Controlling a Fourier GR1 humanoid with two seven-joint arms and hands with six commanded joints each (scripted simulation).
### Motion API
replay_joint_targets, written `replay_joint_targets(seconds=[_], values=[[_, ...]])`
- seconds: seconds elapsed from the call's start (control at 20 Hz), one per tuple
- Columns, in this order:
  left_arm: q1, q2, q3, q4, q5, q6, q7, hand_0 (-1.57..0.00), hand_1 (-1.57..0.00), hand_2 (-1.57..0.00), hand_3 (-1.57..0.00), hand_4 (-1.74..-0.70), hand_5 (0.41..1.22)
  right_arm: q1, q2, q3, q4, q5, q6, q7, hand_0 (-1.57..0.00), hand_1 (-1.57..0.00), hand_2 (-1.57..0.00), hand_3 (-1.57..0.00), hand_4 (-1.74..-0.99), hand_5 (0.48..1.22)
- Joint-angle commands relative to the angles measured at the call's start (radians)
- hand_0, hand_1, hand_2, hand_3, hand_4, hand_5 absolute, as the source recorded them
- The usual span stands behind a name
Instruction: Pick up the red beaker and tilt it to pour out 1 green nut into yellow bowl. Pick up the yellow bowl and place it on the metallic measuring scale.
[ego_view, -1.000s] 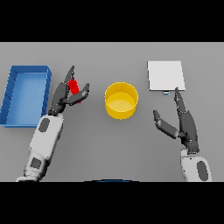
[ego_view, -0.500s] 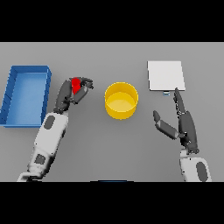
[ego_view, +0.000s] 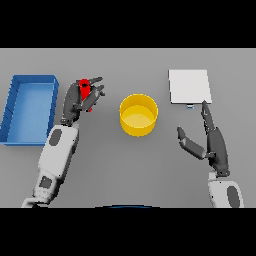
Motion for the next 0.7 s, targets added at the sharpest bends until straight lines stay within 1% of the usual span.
replay_joint_targets(seconds=[0.0, 0.05, 0.15, 0.25, 0.35, 0.45, 0.5, 0.55, 0.6, 0.65], values=[[-0.002, 0.01, -0.013, -0.021, -0.011, 0.004, 0.0, -1.55, -1.55, -1.55, -1.54, -1.71, 1.114, 0.01, -0.002, 0.002, -0.01, 0.001, 0.002, -0.011, 0.0, 0.0, 0.0, 0.0, -1.263, 0.652], [0.002, 0.025, -0.035, -0.048, -0.027, 0.001, 0.012, -1.55, -1.55, -1.55, -1.54, -1.72, 1.114, 0.014, 0.003, 0.014, -0.015, 0.01, 0.004, -0.012, 0.0, 0.0, 0.0, 0.0, -1.263, 0.654], [-0.017, 0.058, -0.09, -0.082, -0.076, -0.01, 0.07, -1.56, -1.56, -1.56, -1.55, -1.72, 1.117, 0.008, 0.005, 0.016, -0.006, 0.015, 0.003, -0.008, 0.0, 0.0, 0.0, 0.0, -1.261, 0.661], [-0.04, 0.101, -0.162, -0.101, -0.145, -0.04, 0.159, -1.56, -1.56, -1.56, -1.56, -1.73, 1.124, 0.002, -0.004, 0.008, -0.005, 0.014, 0.002, -0.003, 0.0, 0.0, 0.0, 0.0, -1.253, 0.666], [-0.059, 0.122, -0.206, -0.105, -0.183, -0.055, 0.198, -1.56, -1.56, -1.56, -1.56, -1.73, 1.122, 0.017, 0.002, 0.019, -0.017, 0.029, -0.005, -0.011, 0.0, 0.0, 0.0, 0.0, -1.256, 0.674], [-0.078, 0.136, -0.234, -0.096, -0.206, -0.062, 0.224, -1.56, -1.56, -1.56, -1.56, -1.73, 1.112, -0.001, -0.001, 0.014, -0.015, 0.026, -0.004, 0.027, 0.0, 0.0, 0.0, 0.0, -1.256, 0.678], [-0.088, 0.143, -0.245, -0.09, -0.214, -0.064, 0.232, -1.56, -1.56, -1.56, -1.56, -1.73, 1.111, 0.006, -0.005, 0.011, -0.019, 0.023, -0.003, 0.021, 0.0, 0.0, 0.0, 0.0, -1.256, 0.678], [-0.098, 0.153, -0.252, -0.083, -0.22, -0.069, 0.243, -1.56, -1.56, -1.56, -1.56, -1.73, 1.112, 0.003, 0.001, 0.012, -0.012, 0.021, -0.003, 0.026, 0.0, 0.0, 0.0, 0.0, -1.256, 0.678], [-0.12, 0.153, -0.272, -0.076, -0.24, -0.071, 0.283, -1.57, -1.57, -1.57, -1.56, -1.73, 1.114, 0.003, 0.005, 0.02, -0.017, 0.023, 0.001, 0.022, 0.0, 0.0, 0.0, 0.0, -1.254, 0.68], [-0.139, 0.167, -0.299, -0.062, -0.274, -0.07, 0.299, -1.57, -1.57, -1.57, -1.57, -1.74, 1.117, -0.002, 0.008, 0.02, -0.013, 0.025, -0.003, 0.025, 0.0, 0.0, 0.0, 0.0, -1.255, 0.681]])
